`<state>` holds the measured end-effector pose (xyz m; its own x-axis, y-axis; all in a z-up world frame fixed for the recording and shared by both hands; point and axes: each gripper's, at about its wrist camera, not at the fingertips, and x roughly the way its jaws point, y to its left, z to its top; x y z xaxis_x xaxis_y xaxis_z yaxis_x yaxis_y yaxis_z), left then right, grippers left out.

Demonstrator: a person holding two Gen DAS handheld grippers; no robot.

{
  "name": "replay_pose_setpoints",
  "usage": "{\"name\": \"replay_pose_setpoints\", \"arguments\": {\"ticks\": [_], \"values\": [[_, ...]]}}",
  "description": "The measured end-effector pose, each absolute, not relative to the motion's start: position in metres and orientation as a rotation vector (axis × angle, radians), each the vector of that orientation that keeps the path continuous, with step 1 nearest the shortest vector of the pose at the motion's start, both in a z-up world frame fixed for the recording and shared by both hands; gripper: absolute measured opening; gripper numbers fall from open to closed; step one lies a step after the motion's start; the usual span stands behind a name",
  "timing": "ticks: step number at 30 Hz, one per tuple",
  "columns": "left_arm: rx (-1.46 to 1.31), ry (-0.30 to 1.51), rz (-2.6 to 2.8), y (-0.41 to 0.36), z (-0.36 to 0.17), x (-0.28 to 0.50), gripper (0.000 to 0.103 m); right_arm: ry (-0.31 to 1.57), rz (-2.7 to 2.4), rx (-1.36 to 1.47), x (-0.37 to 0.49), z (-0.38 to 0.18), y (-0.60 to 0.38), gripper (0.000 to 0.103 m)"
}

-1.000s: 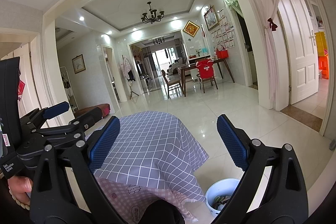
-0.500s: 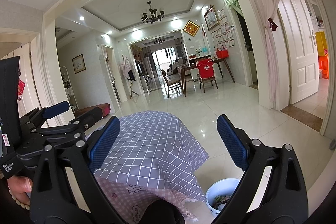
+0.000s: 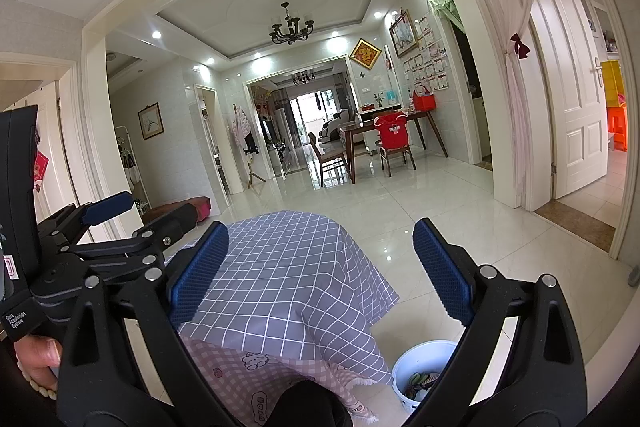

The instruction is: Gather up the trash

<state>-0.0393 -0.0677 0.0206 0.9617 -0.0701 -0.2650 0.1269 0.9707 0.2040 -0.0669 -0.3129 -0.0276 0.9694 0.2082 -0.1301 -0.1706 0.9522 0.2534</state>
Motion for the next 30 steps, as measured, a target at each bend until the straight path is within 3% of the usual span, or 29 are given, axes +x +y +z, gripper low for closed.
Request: {"name": "replay_pose_setpoints", "arguments": {"ticks": [30], "values": [[0.23,0.269,-0.103,-0.0616,0.0123,-0.0373,0.094,0.162,0.194,0.247,-0.0675,-0.0275,-0.3119,0.092]]}}
